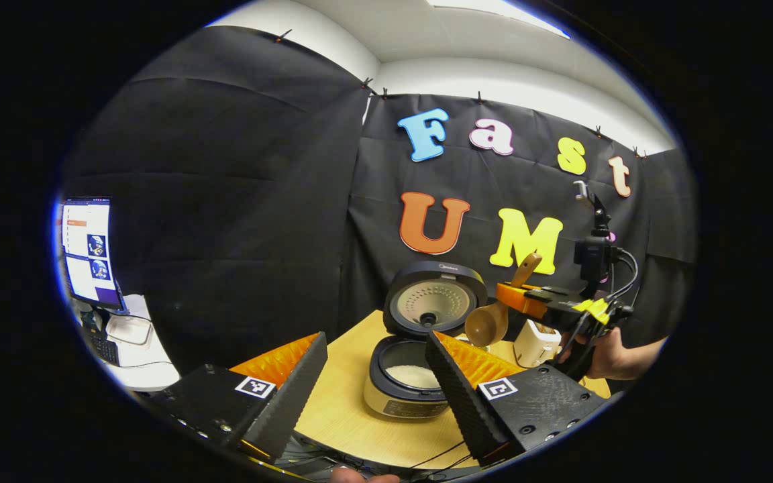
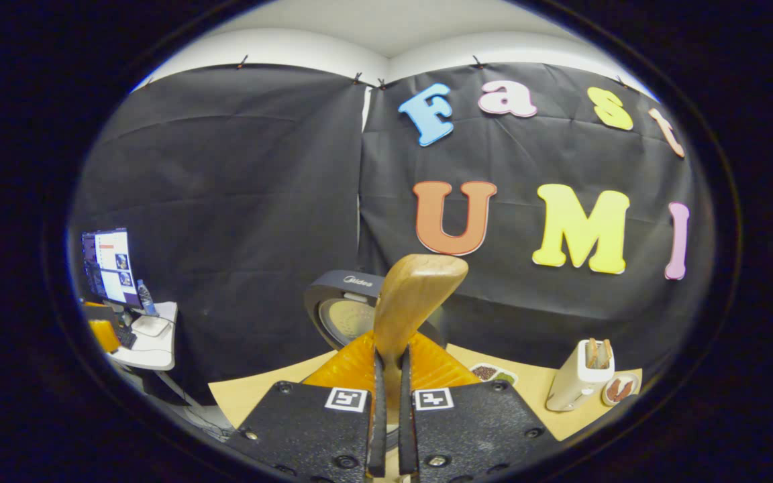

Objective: Close the left gripper, press the button to open the rice cooker; take a wooden spoon from the chopstick holder with the right hand, scoop a spoonful of rice and pour it into the rice cooker, then put the wooden spoon back into the chopstick holder.

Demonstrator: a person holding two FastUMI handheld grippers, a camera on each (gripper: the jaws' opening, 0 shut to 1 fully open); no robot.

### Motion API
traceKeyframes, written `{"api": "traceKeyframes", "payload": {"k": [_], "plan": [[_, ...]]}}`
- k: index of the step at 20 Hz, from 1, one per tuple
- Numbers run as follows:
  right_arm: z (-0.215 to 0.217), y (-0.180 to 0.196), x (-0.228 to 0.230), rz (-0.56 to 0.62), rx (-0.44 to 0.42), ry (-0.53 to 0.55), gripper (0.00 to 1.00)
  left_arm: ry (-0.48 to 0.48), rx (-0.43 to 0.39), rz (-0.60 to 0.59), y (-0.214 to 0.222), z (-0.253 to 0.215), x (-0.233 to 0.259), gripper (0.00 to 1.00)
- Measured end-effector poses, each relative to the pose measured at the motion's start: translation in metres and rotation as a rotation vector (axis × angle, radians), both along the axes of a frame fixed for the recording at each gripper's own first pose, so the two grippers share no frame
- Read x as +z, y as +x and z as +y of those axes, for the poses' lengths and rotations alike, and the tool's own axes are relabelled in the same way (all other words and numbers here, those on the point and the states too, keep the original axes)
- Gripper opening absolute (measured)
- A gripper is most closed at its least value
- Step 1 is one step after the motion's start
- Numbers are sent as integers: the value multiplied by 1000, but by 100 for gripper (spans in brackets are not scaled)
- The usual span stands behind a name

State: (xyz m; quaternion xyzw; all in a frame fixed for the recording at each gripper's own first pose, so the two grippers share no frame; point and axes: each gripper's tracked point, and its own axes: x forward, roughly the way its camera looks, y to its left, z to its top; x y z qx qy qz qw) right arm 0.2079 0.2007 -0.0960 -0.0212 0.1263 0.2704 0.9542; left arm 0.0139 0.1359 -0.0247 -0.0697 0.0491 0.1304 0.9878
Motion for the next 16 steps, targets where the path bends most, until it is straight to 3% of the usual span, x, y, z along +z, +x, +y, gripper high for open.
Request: {"api": "traceKeyframes", "payload": {"k": [3, 6, 16], "plan": [[-47, -4, 16, 42, -72, 84, 13, 3, -50, -6, 20, -16, 0, 95], [-112, 1, 20, 73, -198, 147, 12, 3, -127, -4, 41, -42, -3, 95], [-344, -11, -24, 149, -645, 144, 12, 58, -287, 20, 102, -103, -9, 95]]}}
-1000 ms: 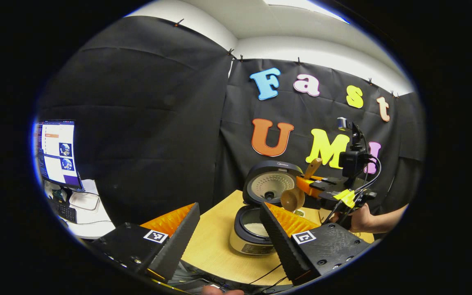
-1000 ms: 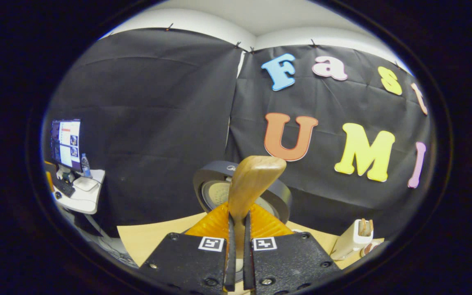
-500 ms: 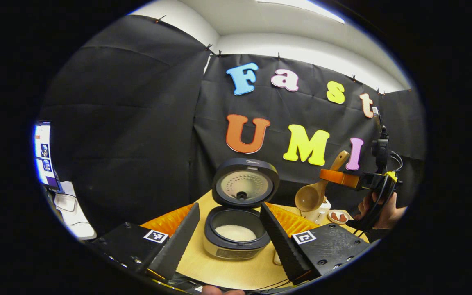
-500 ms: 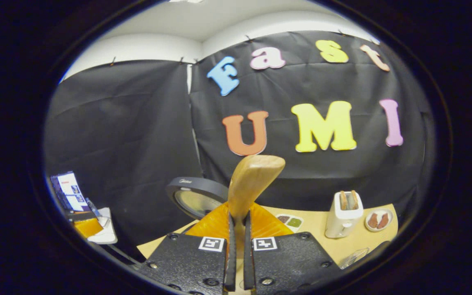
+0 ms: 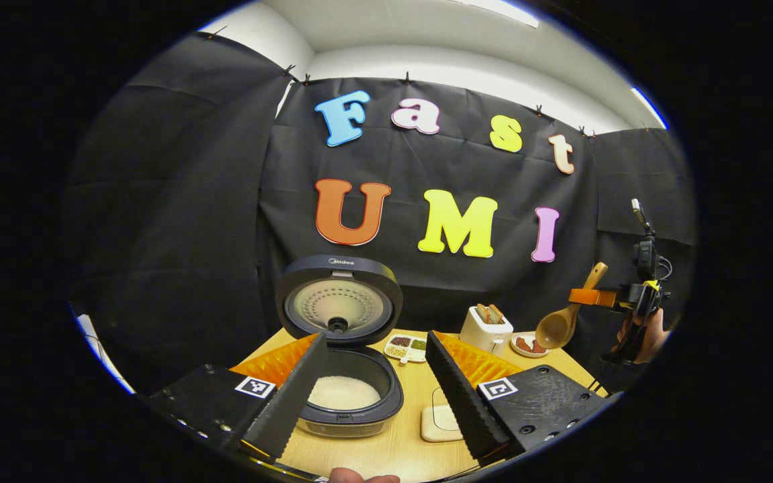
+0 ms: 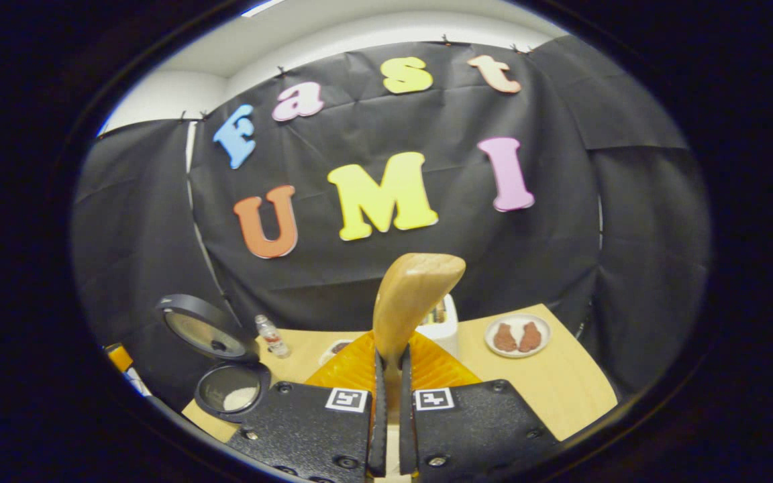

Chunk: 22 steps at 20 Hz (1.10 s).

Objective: Close the left gripper, press the button to open the rice cooker; take a wooden spoon from the chopstick holder with the right hand, scoop a spoonful of rice and pour it into the rice cooker, then put the wooden spoon back into the chopstick holder.

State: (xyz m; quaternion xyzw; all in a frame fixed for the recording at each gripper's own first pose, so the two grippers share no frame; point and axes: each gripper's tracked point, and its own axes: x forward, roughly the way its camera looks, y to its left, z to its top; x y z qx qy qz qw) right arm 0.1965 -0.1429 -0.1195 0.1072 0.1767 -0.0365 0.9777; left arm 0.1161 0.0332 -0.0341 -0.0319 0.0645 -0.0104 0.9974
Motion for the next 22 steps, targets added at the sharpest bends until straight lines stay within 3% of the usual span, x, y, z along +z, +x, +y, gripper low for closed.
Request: {"api": "traceKeyframes", "payload": {"k": [6, 13, 18, 22], "plan": [[-74, -1, -74, 134, -116, 19, 12, 23, -18, 25, 23, -16, 2, 95], [-97, 8, -158, 230, -148, 47, 12, 61, -4, 50, 35, -25, 8, 95], [-106, 17, -185, 234, -171, 70, 16, 91, -4, 79, 40, -27, 6, 95], [-113, 14, -210, 265, -178, 74, 13, 102, -4, 72, 45, -26, 13, 95]]}}
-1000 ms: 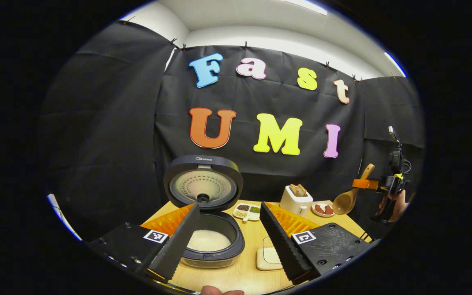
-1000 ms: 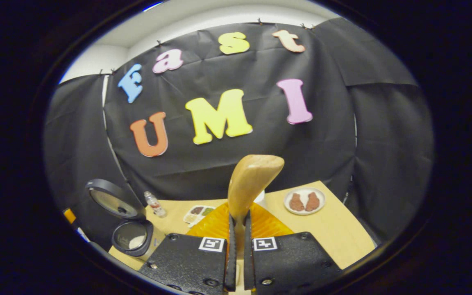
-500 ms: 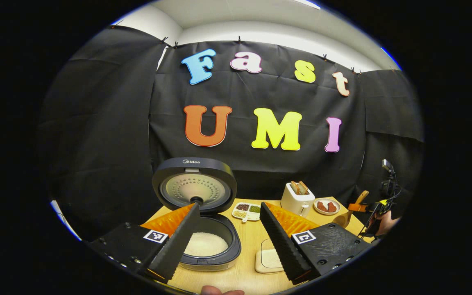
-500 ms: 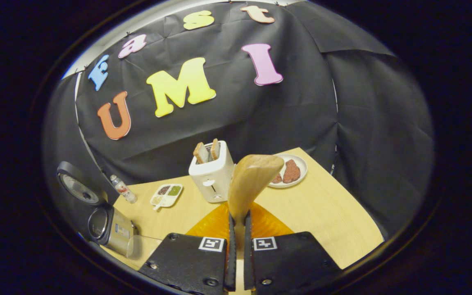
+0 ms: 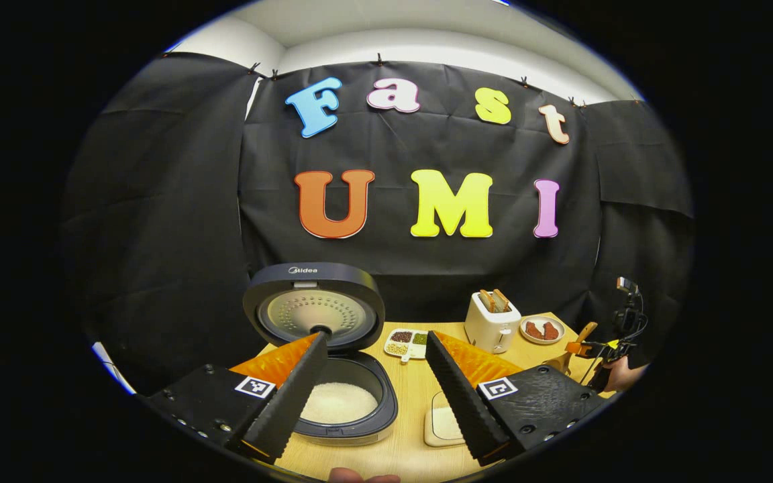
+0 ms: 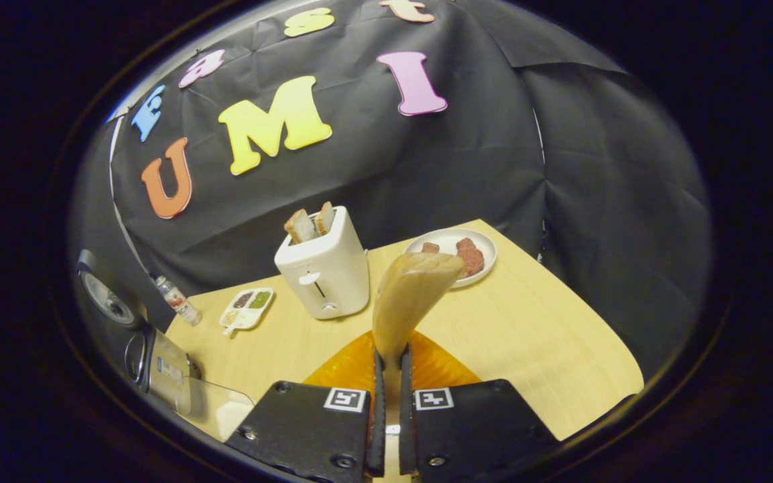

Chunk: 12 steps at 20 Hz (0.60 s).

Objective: Close the left gripper, press the button to open the rice cooker; take a wooden spoon from the chopstick holder with the right hand, scoop a spoonful of rice and pour it into the rice cooker, then put the wooden spoon back into the chopstick holder.

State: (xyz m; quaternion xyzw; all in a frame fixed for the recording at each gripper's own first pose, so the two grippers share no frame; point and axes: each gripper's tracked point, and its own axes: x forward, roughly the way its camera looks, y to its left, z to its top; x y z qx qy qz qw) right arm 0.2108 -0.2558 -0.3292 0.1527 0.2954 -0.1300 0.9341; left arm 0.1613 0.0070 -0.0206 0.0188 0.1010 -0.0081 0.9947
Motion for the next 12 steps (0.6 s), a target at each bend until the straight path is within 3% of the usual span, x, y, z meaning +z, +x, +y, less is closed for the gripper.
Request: {"api": "traceKeyframes", "payload": {"k": [4, 8, 10, 12], "plan": [[-2, -6, -8, 9, -13, 37, 15, -13, 11, -14, 4, 4, 7, 95], [1, -9, 14, -34, -2, 56, 22, -21, 25, -44, 7, 12, 20, 95], [-2, -10, 28, -62, -4, 31, 36, -18, 30, -60, 9, 16, 28, 94], [-8, -12, 51, -96, -10, -7, 59, -13, 29, -87, 12, 22, 39, 95]]}}
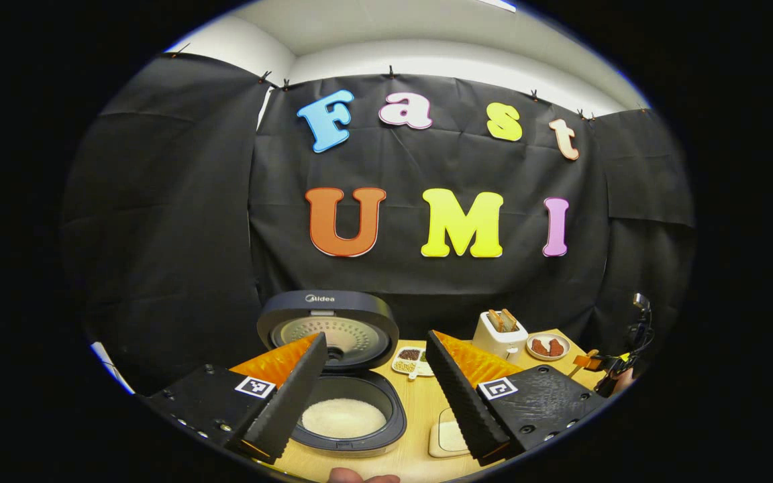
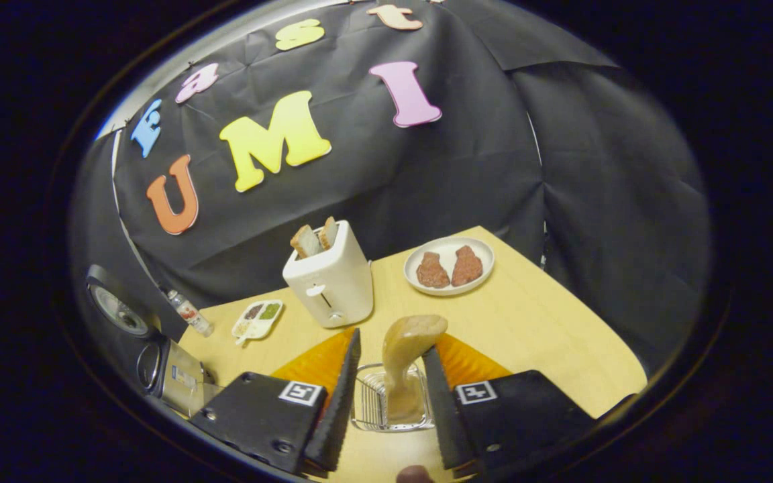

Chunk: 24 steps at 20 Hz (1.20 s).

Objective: Close the left gripper, press the button to open the rice cooker; take a wooden spoon from the chopstick holder with the right hand, scoop a spoonful of rice and pour it into the rice cooker, then put the wooden spoon back into the chopstick holder.

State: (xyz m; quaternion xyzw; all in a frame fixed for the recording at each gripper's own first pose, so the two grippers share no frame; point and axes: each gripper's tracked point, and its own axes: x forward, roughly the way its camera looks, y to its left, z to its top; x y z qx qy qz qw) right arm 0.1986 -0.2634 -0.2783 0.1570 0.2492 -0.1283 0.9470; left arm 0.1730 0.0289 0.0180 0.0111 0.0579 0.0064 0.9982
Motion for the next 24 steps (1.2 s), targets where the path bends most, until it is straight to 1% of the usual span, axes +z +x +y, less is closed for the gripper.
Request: {"api": "traceKeyframes", "payload": {"k": [1, 3, 4, 5, 6, 9, 10, 11, 12, 13, 14, 15, 19, 20, 22, 23, 24], "plan": [[-3, -2, 15, -25, -1, -22, 72, -1, 2, -17, 2, 3, 7, 95], [-7, -6, 38, -61, -8, -69, 85, -7, 15, -47, 8, 9, 21, 94], [-8, -11, 52, -80, -8, -95, 84, -8, 35, -61, 14, 18, 24, 94], [-9, -17, 67, -100, -8, -128, 87, -16, 57, -64, 20, 25, 28, 94], [-8, -19, 79, -120, -14, -156, 94, -20, 71, -64, 24, 29, 29, 94], [-6, -40, 117, -174, -34, -214, 97, -14, 95, -79, 42, 41, 39, 94], [-6, -48, 125, -186, -39, -221, 96, -14, 91, -88, 50, 43, 42, 94], [-4, -58, 132, -194, -43, -226, 100, -15, 88, -91, 59, 43, 44, 94], [-3, -69, 138, -199, -43, -235, 98, -15, 80, -89, 69, 43, 44, 94], [-5, -81, 143, -200, -53, -251, 100, -12, 73, -88, 76, 43, 43, 94], [-6, -91, 148, -202, -58, -265, 98, 1, 70, -83, 87, 45, 39, 94], [-8, -104, 150, -196, -66, -280, 100, 16, 72, -73, 97, 47, 33, 94], [-24, -148, 155, -176, -110, -334, 100, 61, 87, -4, 130, 61, 10, 94], [-28, -157, 154, -169, -126, -337, 98, 73, 96, 10, 136, 66, 5, 95], [-33, -165, 150, -151, -145, -317, 98, 74, 89, 33, 144, 68, 0, 95], [-34, -165, 151, -149, -145, -304, 98, 75, 84, 53, 145, 69, -5, 85], [-33, -164, 154, -159, -140, -293, 98, 78, 81, 79, 146, 68, -14, 95]]}}
